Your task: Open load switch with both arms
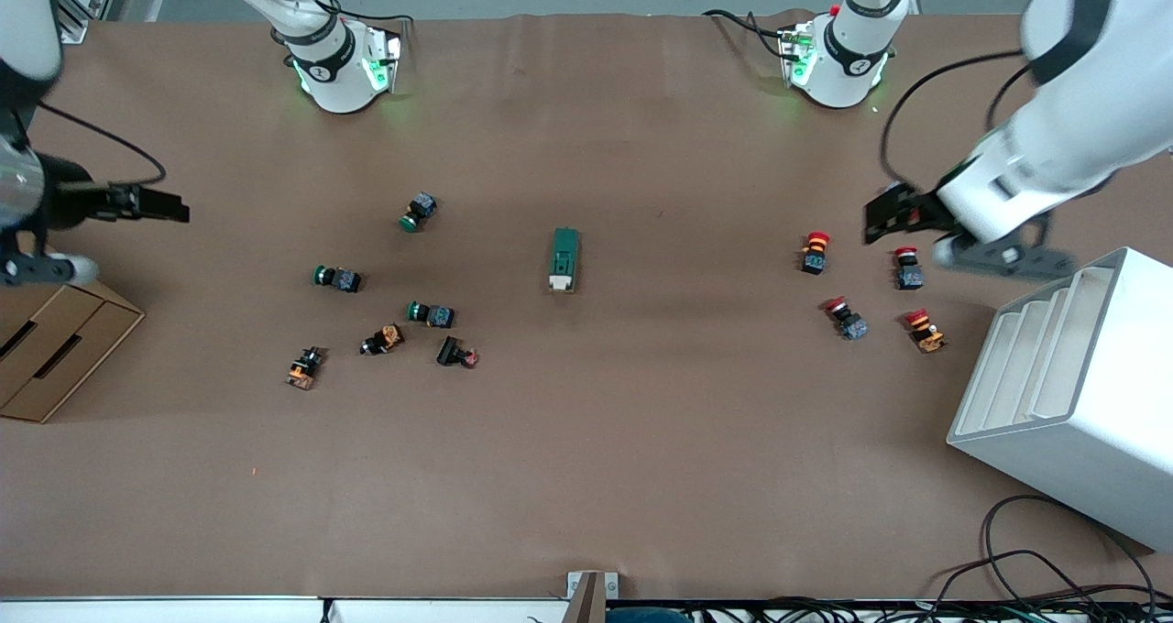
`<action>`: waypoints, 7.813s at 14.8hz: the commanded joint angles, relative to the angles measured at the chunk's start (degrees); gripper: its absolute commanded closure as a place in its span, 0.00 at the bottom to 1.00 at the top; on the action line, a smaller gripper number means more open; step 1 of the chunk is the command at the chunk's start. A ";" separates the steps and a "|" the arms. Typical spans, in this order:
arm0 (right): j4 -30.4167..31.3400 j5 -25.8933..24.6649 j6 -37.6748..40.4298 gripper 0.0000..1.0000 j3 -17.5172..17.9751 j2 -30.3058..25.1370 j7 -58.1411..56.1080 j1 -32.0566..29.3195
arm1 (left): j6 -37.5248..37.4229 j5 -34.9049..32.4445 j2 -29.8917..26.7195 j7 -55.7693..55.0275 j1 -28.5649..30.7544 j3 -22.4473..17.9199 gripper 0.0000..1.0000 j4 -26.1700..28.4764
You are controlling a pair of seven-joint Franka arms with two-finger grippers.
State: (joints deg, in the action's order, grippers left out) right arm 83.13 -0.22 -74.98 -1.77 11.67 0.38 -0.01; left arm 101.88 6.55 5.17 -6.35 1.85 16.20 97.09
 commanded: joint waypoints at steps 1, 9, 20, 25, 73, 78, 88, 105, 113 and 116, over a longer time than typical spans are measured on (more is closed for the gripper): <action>-0.42 -3.47 0.09 0.00 0.71 1.34 0.67 1.58 | 4.11 0.57 3.07 -6.81 0.09 4.70 0.00 1.78; -0.42 8.64 -5.78 0.00 0.80 6.25 43.69 13.54 | 23.43 -8.47 16.87 -20.26 -10.89 8.59 0.00 2.84; -0.77 8.92 -20.21 0.00 0.71 18.47 71.85 25.41 | 33.65 -24.28 20.93 -54.96 -27.41 8.59 0.02 9.07; -0.86 8.83 -25.64 0.00 0.71 21.56 83.44 28.83 | 33.65 -33.08 21.54 -72.64 -35.23 8.59 0.03 11.54; -6.93 20.09 -20.83 0.00 1.86 33.07 116.25 40.61 | 12.91 -112.45 45.10 -137.53 -53.35 7.71 0.01 10.49; -6.58 23.14 -15.29 0.00 2.12 33.33 112.65 40.27 | 12.91 -112.81 45.72 -137.44 -53.44 6.92 0.01 10.31; -4.38 23.87 -15.20 0.00 1.94 35.17 108.95 40.79 | 12.91 -113.86 46.59 -137.35 -53.35 5.34 0.01 10.05; -10.00 5.50 -5.88 0.00 1.50 22.45 41.08 19.20 | 12.29 -112.81 45.81 -137.44 -53.44 5.60 0.01 10.05; -9.56 -1.79 -5.18 0.00 1.50 12.95 8.96 6.97 | 9.66 -105.52 41.67 -132.27 -53.17 6.04 0.01 9.00; -9.74 -3.03 -5.62 0.00 1.50 10.05 3.15 3.10 | 9.66 -101.84 41.59 -130.07 -53.17 6.30 0.01 6.10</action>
State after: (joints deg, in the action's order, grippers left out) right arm 71.19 -1.66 -80.02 -1.50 25.13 7.15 5.99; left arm 111.77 -98.26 47.81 -138.89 -51.50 22.32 104.62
